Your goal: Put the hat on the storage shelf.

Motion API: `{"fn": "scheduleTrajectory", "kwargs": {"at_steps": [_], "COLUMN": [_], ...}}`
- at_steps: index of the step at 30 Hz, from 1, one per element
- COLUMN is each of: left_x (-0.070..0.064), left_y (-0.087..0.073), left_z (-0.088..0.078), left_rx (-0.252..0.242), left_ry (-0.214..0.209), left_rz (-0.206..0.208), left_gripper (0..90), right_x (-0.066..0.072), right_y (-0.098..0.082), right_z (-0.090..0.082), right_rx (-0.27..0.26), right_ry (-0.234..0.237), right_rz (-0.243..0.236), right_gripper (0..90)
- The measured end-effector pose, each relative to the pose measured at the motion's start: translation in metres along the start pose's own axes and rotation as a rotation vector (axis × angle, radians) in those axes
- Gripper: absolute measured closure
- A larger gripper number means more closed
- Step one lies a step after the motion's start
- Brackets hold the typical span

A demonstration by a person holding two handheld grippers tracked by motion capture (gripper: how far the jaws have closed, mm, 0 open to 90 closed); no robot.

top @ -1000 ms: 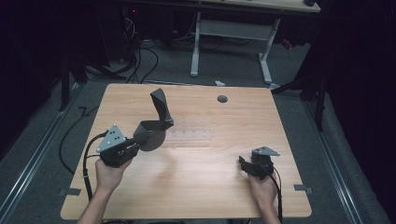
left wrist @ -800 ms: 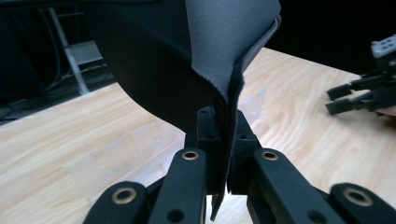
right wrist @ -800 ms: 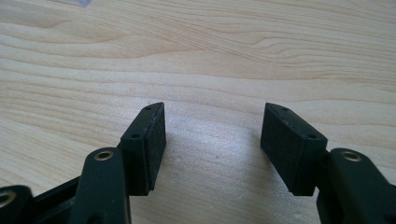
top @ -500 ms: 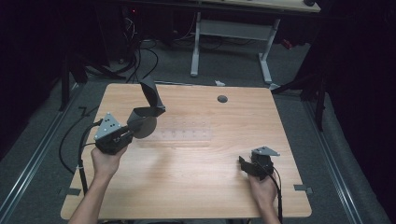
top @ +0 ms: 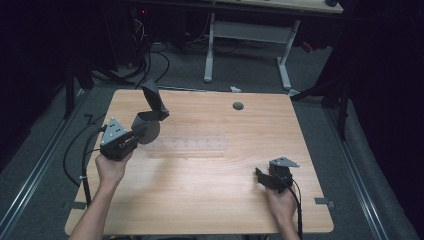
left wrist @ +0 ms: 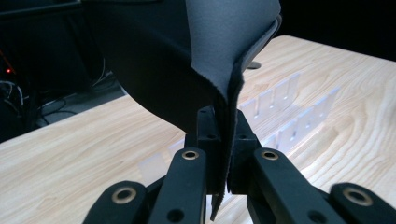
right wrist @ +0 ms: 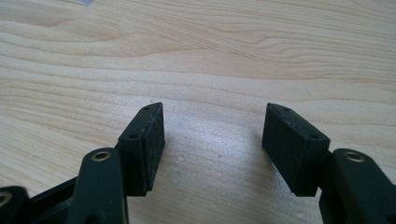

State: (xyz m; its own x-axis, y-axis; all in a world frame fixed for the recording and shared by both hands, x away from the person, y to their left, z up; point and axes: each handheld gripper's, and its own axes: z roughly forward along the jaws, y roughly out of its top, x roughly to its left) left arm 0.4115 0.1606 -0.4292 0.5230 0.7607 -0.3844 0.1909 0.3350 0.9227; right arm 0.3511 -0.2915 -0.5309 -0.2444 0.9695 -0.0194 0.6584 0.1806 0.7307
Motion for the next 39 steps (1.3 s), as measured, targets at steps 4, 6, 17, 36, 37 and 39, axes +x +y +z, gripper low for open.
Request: {"fn": "scheduleTrajectory", "kwargs": {"at_steps": [4,6,17,36,37,39], "left_x": [0.003,0.005,0.013,0.018,0.018,0.019], "left_y": [-0.002,-0.004,-0.007,-0.004,-0.004,-0.003], "left_z": [0.003,0.005,0.013,0.018,0.018,0.019], "left_rx": [-0.002,0.001,0.006,-0.005,-0.006,-0.008], "left_ry": [0.009,0.014,0.031,0.058,0.059,0.061], "left_rz": [-0.003,-0.001,-0.012,-0.02,-0.022,-0.025], "left_gripper": [86.9,86.9,86.9,86.8,86.9,86.8], "right_x": [0.0,0.0,0.0,0.0,0.0,0.0], "right_y": [0.0,0.0,0.0,0.0,0.0,0.0], "right_z": [0.0,0.0,0.0,0.0,0.0,0.0], "right_rx": [0.0,0.003,0.002,0.003,0.003,0.003], "right_ry": [0.001,0.001,0.0,0.0,0.0,0.0], "right_rz": [0.0,0.0,0.0,0.001,0.001,0.001], "right_gripper": [39.2,39.1,39.1,39.1,39.1,39.1]}}
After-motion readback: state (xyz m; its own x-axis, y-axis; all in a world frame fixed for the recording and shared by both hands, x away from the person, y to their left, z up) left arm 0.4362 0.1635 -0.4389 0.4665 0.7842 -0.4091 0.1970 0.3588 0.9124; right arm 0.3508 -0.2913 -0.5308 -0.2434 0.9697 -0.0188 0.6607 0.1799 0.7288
